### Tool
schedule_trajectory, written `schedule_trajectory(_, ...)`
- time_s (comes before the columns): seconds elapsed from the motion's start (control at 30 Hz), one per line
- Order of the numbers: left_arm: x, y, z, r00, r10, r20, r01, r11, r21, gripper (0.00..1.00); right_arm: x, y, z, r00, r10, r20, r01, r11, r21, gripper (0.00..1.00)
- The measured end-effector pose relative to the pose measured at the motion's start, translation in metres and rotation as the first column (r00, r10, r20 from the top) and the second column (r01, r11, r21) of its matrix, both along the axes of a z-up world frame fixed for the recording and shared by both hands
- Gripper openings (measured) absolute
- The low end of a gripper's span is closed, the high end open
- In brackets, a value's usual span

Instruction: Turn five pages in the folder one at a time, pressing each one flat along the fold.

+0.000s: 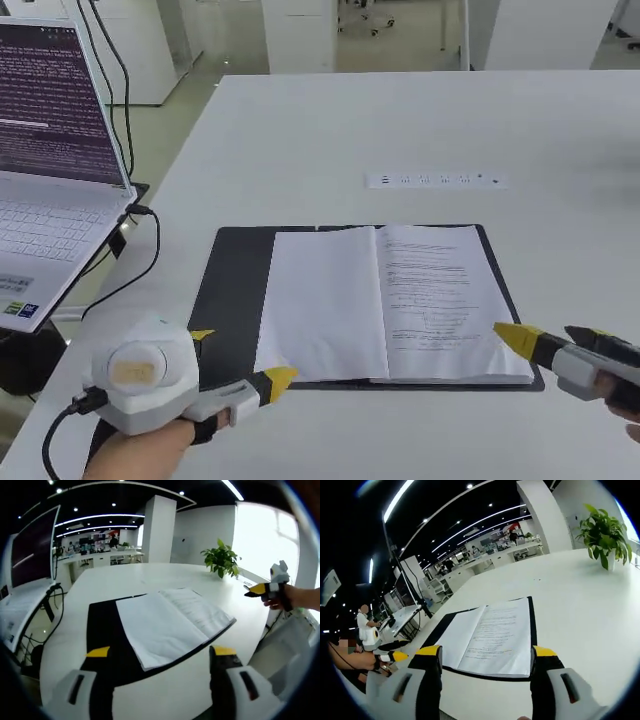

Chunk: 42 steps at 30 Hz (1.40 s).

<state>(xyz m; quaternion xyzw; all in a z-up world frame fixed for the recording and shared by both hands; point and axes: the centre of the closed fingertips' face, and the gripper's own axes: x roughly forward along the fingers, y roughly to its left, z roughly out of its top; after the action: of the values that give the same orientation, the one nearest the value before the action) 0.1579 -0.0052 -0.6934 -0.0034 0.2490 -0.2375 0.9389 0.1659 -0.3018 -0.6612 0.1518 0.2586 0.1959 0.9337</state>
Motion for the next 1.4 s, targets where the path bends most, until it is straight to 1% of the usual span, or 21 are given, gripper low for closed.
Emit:
schedule_trajectory(0.07, -0.001, 0.0, 0.001, 1.0, 0.009, -0.004, -0.009, 1.0, 0.011, 0.9, -0.002, -0.002, -0.004, 1.0, -0.012, 0.007, 0.012, 1.0, -0.021, 0.75)
schedule_trajectory(0.13, -0.003, 0.0, 0.001, 1.0, 0.007, -0.015, -0.007, 1.0, 0.025, 0.94, -0.005, -0.004, -0.01, 1.0, -0.012, 0.008, 0.013, 0.998, -0.059, 0.77)
schedule_trajectory(0.2, -0.005, 0.0, 0.008, 1.0, 0.005, 0.004, -0.005, 1.0, 0.024, 0.92, -0.009, -0.002, -0.014, 1.0, -0.012, -0.002, 0.012, 0.998, -0.055, 0.76)
schedule_trajectory(0.23, -0.005, 0.001, 0.009, 1.0, 0.007, 0.009, -0.008, 1.0, 0.024, 0.93, -0.01, -0.002, -0.015, 1.0, -0.012, -0.001, 0.012, 0.998, -0.056, 0.77)
schedule_trajectory(0.27, -0.005, 0.002, 0.011, 1.0, 0.012, 0.024, -0.013, 1.0, 0.022, 0.93, -0.012, -0.001, -0.016, 1.0, -0.011, 0.007, 0.012, 0.998, -0.064, 0.76)
schedule_trajectory(0.3, -0.005, 0.003, 0.014, 0.999, 0.022, 0.031, -0.023, 1.0, 0.011, 0.92, -0.011, -0.002, -0.021, 1.0, -0.013, 0.011, 0.014, 0.998, -0.068, 0.76)
schedule_trajectory(0.37, -0.007, 0.005, 0.015, 0.999, 0.042, 0.031, -0.042, 0.999, -0.004, 0.92, -0.011, -0.003, -0.023, 1.0, -0.011, 0.003, 0.011, 0.995, -0.1, 0.76)
schedule_trajectory(0.4, -0.007, 0.007, 0.015, 0.998, 0.053, 0.034, -0.052, 0.998, -0.023, 0.92, -0.005, -0.005, -0.016, 0.999, -0.011, 0.052, 0.017, 0.994, -0.11, 0.76)
schedule_trajectory(0.43, -0.006, 0.009, 0.017, 0.997, 0.059, 0.044, -0.058, 0.998, -0.025, 0.92, -0.003, -0.004, -0.011, 0.997, -0.016, 0.074, 0.024, 0.995, -0.099, 0.76)
schedule_trajectory(0.47, -0.005, 0.012, 0.017, 0.997, 0.071, 0.041, -0.07, 0.997, -0.027, 0.91, -0.004, -0.003, -0.01, 0.997, -0.01, 0.077, 0.017, 0.996, -0.083, 0.75)
schedule_trajectory(0.5, -0.004, 0.014, 0.017, 0.996, 0.081, 0.035, -0.08, 0.996, -0.034, 0.9, -0.005, -0.004, -0.012, 0.998, -0.017, 0.061, 0.022, 0.997, -0.071, 0.75)
schedule_trajectory(0.53, -0.003, 0.015, 0.02, 0.995, 0.096, 0.041, -0.094, 0.994, -0.057, 0.89, -0.006, -0.005, -0.014, 0.998, -0.016, 0.053, 0.02, 0.997, -0.078, 0.74)
schedule_trajectory(0.6, -0.004, 0.016, 0.018, 0.995, 0.098, 0.035, -0.096, 0.994, -0.055, 0.89, -0.007, -0.005, -0.016, 0.999, -0.012, 0.046, 0.016, 0.996, -0.091, 0.74)
schedule_trajectory(0.7, -0.005, 0.015, 0.017, 0.995, 0.09, 0.033, -0.088, 0.995, -0.036, 0.89, -0.007, -0.006, -0.013, 0.998, -0.018, 0.054, 0.022, 0.997, -0.079, 0.74)
schedule_trajectory(0.77, -0.005, 0.013, 0.017, 0.996, 0.083, 0.032, -0.082, 0.996, -0.034, 0.89, -0.006, -0.006, -0.012, 0.999, -0.014, 0.053, 0.017, 0.998, -0.062, 0.74)
schedule_trajectory(0.87, -0.003, 0.008, 0.021, 0.997, 0.069, 0.04, -0.068, 0.997, -0.026, 0.88, -0.007, -0.009, -0.012, 0.999, -0.002, 0.05, 0.006, 0.996, -0.088, 0.73)
schedule_trajectory(0.97, 0.0, 0.002, 0.023, 0.997, 0.055, 0.047, -0.054, 0.998, -0.022, 0.88, -0.006, -0.013, -0.006, 0.998, -0.001, 0.062, 0.006, 0.997, -0.081, 0.73)
schedule_trajectory(1.07, 0.004, -0.003, 0.025, 0.998, 0.047, 0.048, -0.046, 0.999, -0.022, 0.88, -0.004, -0.023, -0.006, 0.998, -0.007, 0.068, 0.013, 0.996, -0.087, 0.73)
schedule_trajectory(1.17, 0.008, -0.011, 0.026, 0.998, 0.035, 0.049, -0.034, 0.999, -0.019, 0.88, -0.003, -0.028, -0.002, 0.997, -0.021, 0.073, 0.026, 0.997, -0.07, 0.72)
schedule_trajectory(1.23, 0.01, -0.017, 0.026, 0.999, 0.024, 0.048, -0.023, 1.0, -0.018, 0.88, -0.003, -0.029, 0.0, 0.997, -0.023, 0.072, 0.029, 0.997, -0.077, 0.72)
schedule_trajectory(1.4, 0.016, -0.037, 0.024, 0.999, -0.012, 0.039, 0.013, 1.0, -0.011, 0.86, -0.004, -0.034, -0.001, 0.997, -0.028, 0.075, 0.033, 0.997, -0.067, 0.72)
